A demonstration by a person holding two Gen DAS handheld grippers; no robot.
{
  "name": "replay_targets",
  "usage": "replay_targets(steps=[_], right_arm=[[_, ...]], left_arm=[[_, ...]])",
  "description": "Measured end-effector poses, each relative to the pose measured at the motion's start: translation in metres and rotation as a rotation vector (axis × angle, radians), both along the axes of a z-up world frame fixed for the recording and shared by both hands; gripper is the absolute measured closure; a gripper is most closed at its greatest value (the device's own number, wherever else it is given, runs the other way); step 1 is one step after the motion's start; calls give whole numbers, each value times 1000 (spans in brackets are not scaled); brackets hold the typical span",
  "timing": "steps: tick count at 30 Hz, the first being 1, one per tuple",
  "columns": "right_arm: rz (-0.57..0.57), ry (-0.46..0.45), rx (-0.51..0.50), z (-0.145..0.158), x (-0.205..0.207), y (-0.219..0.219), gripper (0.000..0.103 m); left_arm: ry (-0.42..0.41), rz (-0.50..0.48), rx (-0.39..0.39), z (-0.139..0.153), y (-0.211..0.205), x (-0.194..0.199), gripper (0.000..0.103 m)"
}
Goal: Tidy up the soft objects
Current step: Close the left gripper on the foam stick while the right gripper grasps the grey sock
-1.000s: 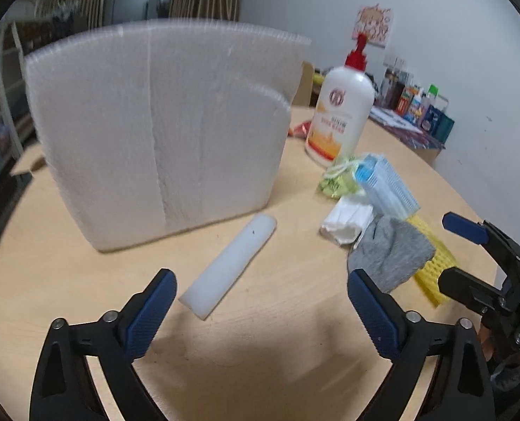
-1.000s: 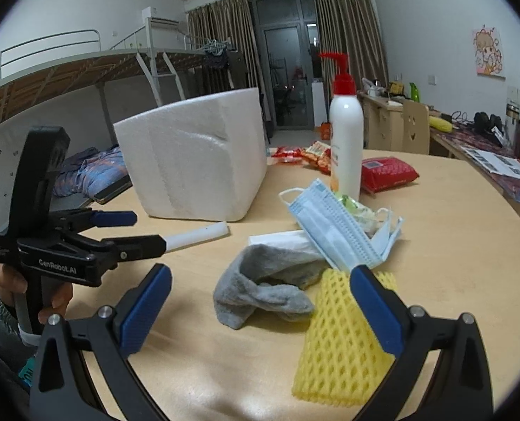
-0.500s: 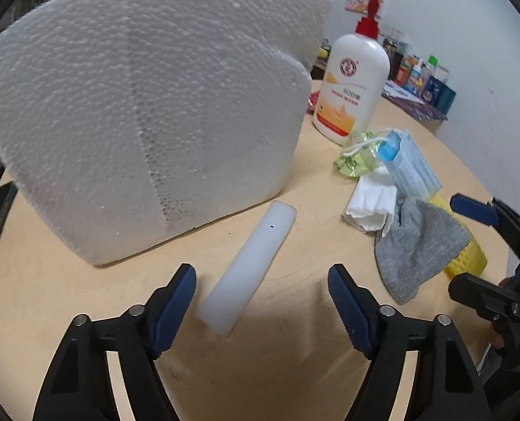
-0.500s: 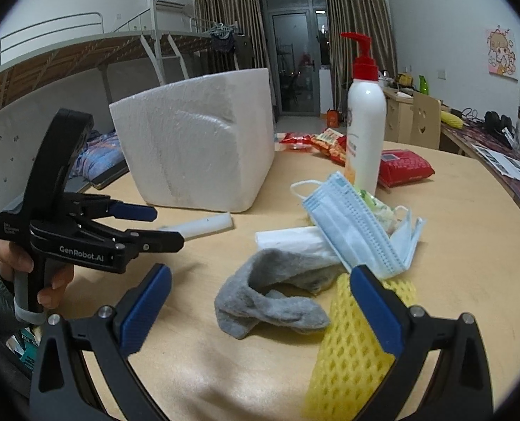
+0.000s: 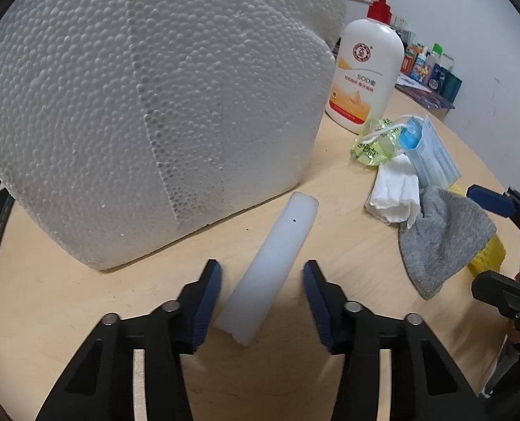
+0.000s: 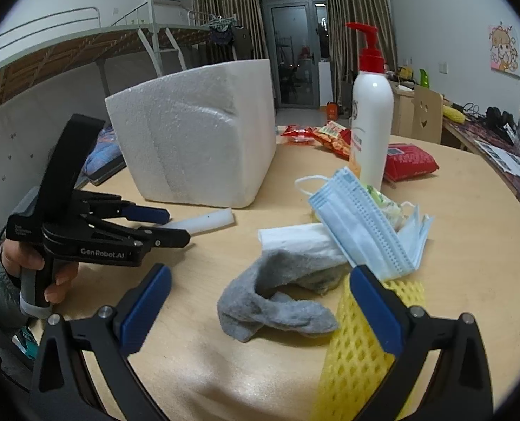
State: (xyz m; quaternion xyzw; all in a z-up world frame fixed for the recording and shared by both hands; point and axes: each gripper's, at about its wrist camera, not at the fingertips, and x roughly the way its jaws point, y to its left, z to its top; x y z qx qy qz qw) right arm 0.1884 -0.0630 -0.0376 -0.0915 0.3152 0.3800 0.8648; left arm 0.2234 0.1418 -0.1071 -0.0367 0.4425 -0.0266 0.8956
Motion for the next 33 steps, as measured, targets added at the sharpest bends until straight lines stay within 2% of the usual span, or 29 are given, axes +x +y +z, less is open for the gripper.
replay_targets(steps=[3,5,8,10,12,13,16,22,33], right_arm=[[-10,-6,-25,-2,-2,3,0],[-13,-7,-39,-3,-3,5,2],[-9,1,-55,-6,-3,8,20],[-20,2,-76,-9,-2,9,39],[-31,0,-94,-12,-1,9,47],[-33,9,-94,-13,-1,8,56],[-21,15,-97,-17,-3,6,73],[-3,4,-90,-17,-9,5,76],[-20,-7,-47,-10,-11,-3,77]], left_arm=[[-2,-12,22,-1,-8,4,62],[-2,-19,29,-2,-10,4,69],[-4,-19,41,-2,-12,4,77],[-5,-20,22,-2,-10,2,80],[-9,-17,8,-3,-6,0,82],[-9,-19,1,-3,-5,-1,85],[-22,-23,7,-2,-5,-5,88],[-37,-36,4,1,-7,-10,95],[-88,-66,-10,13,-11,-21,95]])
